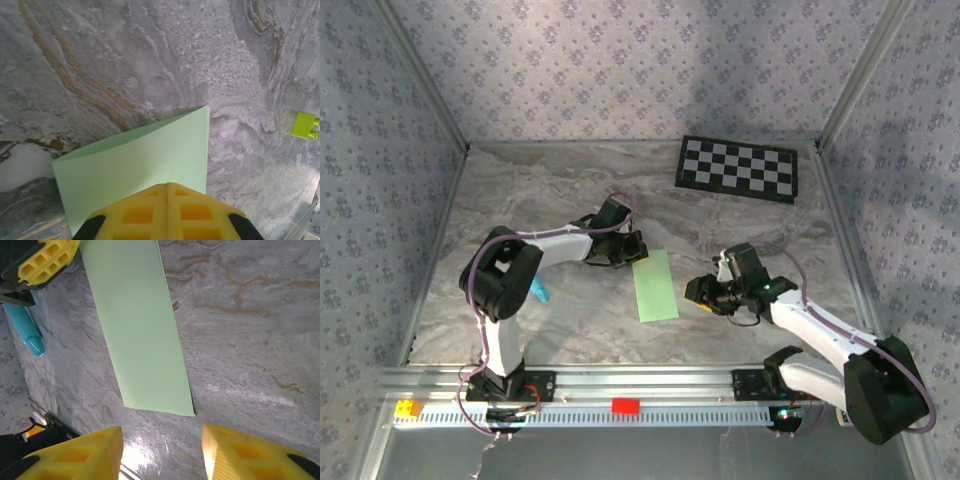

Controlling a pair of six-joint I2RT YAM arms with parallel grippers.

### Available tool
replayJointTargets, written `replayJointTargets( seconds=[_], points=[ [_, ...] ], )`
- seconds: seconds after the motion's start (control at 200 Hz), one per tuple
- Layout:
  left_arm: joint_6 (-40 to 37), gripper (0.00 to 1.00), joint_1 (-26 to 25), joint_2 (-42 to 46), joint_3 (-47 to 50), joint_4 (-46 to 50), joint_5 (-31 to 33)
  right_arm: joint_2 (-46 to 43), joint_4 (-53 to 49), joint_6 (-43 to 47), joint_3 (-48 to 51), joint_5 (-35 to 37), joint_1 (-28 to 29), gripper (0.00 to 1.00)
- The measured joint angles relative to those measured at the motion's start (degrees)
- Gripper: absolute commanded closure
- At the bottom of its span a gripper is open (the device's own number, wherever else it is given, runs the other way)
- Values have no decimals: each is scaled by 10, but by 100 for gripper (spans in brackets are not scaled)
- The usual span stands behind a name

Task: Fold a paper plane with a square sheet of paper (pick it up from the middle)
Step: Fold the triangle a second time at the center of the table.

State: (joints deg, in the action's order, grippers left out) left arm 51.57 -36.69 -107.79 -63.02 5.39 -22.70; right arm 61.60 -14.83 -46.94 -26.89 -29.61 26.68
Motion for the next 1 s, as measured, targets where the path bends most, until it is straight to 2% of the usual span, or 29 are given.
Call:
replayJointTargets(
  seconds=[0.255,0.64,1.0],
  points=[
    [-1,95,4,0,23,-10,2,60,16,2,-26,-27,18,51],
    [-1,95,7,-5,57,-60,-9,133,24,2,-33,-31,36,47],
    [0,95,7,-5,63,-74,-14,190,53,-6,-45,-43,51,47]
  ],
)
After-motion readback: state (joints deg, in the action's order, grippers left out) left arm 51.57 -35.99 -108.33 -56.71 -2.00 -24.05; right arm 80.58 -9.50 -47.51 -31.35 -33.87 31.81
